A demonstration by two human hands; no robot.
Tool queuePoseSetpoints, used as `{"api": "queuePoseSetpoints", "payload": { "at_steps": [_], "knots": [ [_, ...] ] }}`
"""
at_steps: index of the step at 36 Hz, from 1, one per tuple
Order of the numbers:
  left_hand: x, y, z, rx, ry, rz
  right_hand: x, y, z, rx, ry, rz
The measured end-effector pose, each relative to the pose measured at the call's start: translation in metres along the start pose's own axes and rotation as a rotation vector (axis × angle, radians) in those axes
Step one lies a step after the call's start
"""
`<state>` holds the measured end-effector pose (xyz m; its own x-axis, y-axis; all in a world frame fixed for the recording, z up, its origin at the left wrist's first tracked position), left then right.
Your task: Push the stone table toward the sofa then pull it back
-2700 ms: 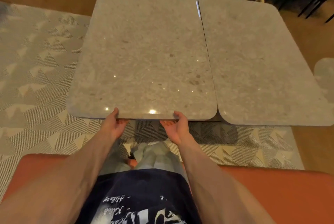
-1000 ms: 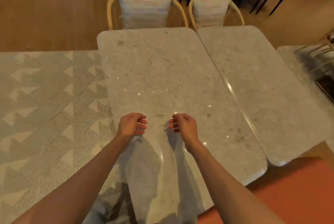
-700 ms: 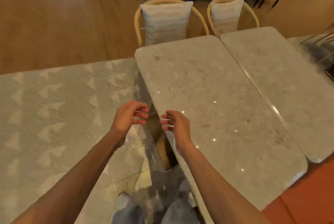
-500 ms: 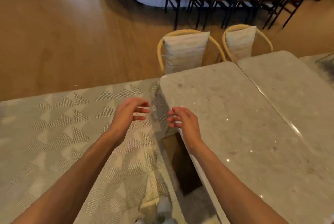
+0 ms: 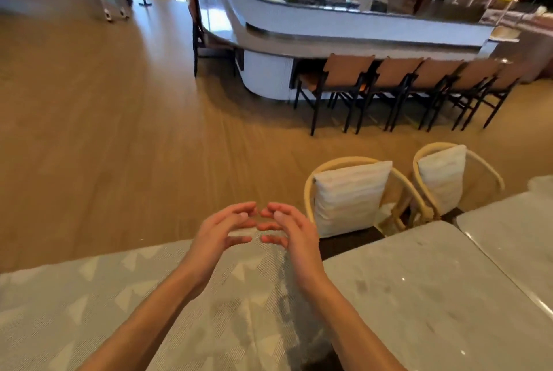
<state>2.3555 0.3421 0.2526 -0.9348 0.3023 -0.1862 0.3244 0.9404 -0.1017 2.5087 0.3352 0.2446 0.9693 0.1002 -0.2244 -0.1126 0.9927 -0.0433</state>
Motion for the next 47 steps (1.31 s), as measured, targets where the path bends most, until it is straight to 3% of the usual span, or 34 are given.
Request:
{"api": "queuePoseSetpoints", "payload": {
  "at_steps": [13,23,34,47],
  "knots": [
    [0.040,0.236,-0.082,0.002,-0.084,0.139,0.030,0.222,0.055,0.063,-0.030,-0.125],
    [0.060,0.510,-0.103,0.040,0.007,0.323,0.105,0.455,0.073,0.108,-0.079,-0.316],
    [-0.039,0.737,-0.169,-0.030,0.140,0.718,0.246,0.599,0.162,0.286,-0.117,-0.581],
    [-0.156,1.019,-0.144,0.088,0.205,0.819,0.456,0.795,0.176,0.277,-0.053,-0.712]
  ]
}}
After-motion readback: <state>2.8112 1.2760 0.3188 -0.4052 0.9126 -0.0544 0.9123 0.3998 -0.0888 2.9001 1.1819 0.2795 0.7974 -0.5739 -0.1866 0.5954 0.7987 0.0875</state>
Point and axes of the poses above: each hand's wrist, its own y-axis towards the middle knuckle, its own x-axis out of the back of the hand, z = x × y, the point moved 2 cm from there along y, towards the middle knuckle, and after that the axes turned 12 degrees about z, right-handed, at the moved point
